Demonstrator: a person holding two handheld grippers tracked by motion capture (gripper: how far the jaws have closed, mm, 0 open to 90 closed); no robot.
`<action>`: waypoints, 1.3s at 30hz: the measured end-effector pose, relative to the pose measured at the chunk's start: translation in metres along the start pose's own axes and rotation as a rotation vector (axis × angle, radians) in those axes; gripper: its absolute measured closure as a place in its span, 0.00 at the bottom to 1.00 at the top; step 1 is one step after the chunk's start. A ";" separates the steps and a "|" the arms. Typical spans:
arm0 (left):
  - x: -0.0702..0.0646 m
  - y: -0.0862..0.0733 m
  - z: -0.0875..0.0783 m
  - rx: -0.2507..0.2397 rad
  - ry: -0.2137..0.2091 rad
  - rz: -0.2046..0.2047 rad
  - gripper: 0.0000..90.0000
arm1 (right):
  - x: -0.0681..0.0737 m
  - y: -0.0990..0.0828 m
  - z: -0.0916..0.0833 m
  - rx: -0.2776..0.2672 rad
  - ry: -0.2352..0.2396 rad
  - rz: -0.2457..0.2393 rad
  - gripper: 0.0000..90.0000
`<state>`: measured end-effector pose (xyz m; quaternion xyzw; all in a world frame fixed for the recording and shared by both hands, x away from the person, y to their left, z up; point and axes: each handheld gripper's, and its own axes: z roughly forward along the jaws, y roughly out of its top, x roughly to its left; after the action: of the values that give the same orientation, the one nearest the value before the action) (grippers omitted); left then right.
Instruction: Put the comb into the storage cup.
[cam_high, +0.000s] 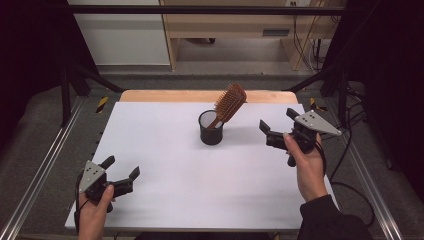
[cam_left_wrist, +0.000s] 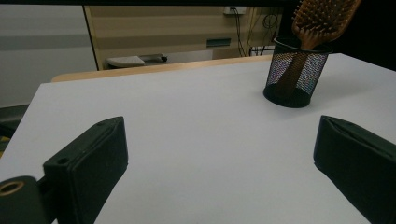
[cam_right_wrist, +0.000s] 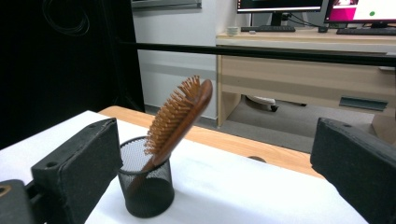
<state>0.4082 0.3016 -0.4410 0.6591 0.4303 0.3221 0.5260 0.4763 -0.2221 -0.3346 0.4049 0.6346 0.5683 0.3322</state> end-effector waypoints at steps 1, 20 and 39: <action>0.000 0.000 0.000 -0.002 0.001 -0.001 0.04 | -0.002 -0.002 -0.003 -0.005 -0.003 0.003 0.03; 0.005 0.001 -0.007 -0.036 0.005 0.015 0.04 | -0.024 -0.039 -0.041 -0.069 -0.028 0.000 0.05; 0.008 -0.001 -0.019 -0.078 -0.019 0.010 0.04 | -0.029 -0.094 -0.058 -0.025 -0.063 -0.010 0.05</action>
<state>0.3946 0.3163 -0.4381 0.6432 0.4090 0.3352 0.5538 0.4257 -0.2765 -0.4214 0.4153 0.6186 0.5615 0.3599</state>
